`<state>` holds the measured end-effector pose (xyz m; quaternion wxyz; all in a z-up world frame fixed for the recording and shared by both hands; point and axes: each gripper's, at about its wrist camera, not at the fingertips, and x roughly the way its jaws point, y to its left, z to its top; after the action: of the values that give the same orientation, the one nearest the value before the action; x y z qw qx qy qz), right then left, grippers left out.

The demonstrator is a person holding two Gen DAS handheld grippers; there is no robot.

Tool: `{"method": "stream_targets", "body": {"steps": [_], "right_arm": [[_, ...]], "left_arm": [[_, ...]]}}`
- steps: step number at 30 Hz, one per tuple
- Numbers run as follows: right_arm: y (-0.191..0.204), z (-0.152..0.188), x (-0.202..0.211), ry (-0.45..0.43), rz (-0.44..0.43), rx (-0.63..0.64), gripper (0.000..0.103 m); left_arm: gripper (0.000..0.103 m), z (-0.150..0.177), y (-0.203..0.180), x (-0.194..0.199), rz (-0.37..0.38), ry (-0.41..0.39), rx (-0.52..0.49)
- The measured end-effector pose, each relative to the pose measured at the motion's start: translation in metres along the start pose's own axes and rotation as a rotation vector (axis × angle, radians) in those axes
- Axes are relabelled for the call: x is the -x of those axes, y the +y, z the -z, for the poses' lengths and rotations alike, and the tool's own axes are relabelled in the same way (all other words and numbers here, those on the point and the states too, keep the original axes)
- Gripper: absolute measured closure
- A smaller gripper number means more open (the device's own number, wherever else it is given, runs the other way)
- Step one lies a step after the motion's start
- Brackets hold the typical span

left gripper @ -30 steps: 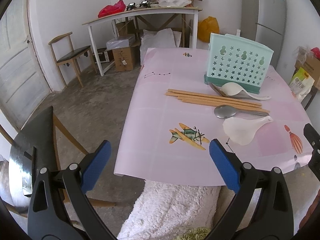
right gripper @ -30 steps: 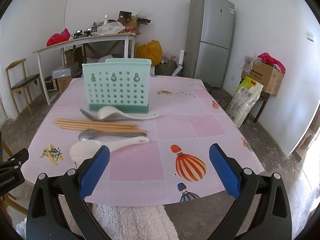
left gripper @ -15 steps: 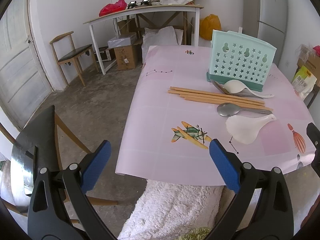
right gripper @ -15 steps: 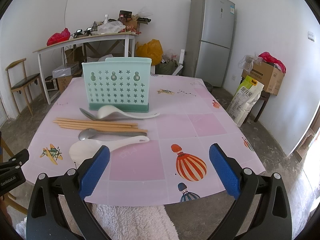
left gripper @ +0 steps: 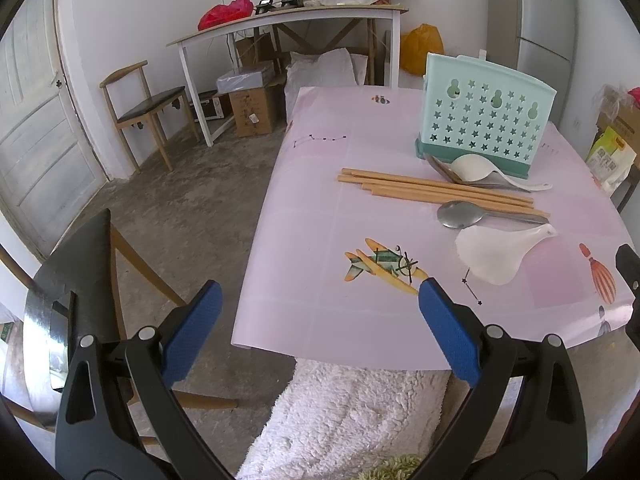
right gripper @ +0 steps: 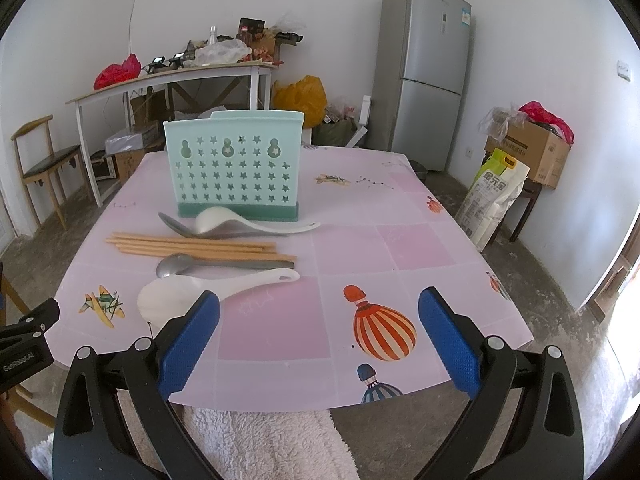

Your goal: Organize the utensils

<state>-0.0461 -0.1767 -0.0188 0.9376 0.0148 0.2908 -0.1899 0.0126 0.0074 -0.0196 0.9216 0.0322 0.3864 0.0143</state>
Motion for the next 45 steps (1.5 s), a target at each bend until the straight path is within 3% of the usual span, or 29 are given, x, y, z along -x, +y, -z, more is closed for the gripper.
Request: {"method": "stream_targets", "body": {"steps": [12, 14, 17, 22, 26, 34, 38, 45], "right_arm": [[0.004, 0.002, -0.024, 0.021, -0.033, 0.004, 0.006], [0.003, 0.002, -0.03, 0.035, -0.036, 0.014, 0.006], [0.002, 0.005, -0.044, 0.072, -0.042, 0.029, 0.006], [-0.002, 0.011, -0.068, 0.138, -0.065, 0.04, 0.006], [-0.005, 0.014, -0.082, 0.154, -0.061, 0.053, 0.006], [-0.014, 0.014, -0.103, 0.164, -0.093, 0.029, 0.006], [-0.019, 0.015, -0.108, 0.162, -0.116, -0.004, 0.006], [-0.027, 0.02, -0.115, 0.183, -0.145, -0.048, 0.006]], "left_arm": [[0.008, -0.005, 0.006, -0.015, 0.04, 0.02, 0.011], [0.008, -0.006, 0.007, -0.02, 0.088, 0.029, 0.018], [0.008, -0.008, 0.008, -0.028, 0.25, 0.049, 0.044], [0.008, -0.012, 0.009, -0.043, 0.488, 0.049, 0.172], [0.008, -0.018, -0.005, -0.062, 0.579, 0.133, 0.176], [0.009, -0.026, -0.029, -0.073, 0.652, 0.156, 0.122], [0.033, -0.021, -0.033, -0.086, 0.704, 0.241, 0.166], [0.052, -0.022, -0.04, -0.099, 0.766, 0.278, 0.208]]}}
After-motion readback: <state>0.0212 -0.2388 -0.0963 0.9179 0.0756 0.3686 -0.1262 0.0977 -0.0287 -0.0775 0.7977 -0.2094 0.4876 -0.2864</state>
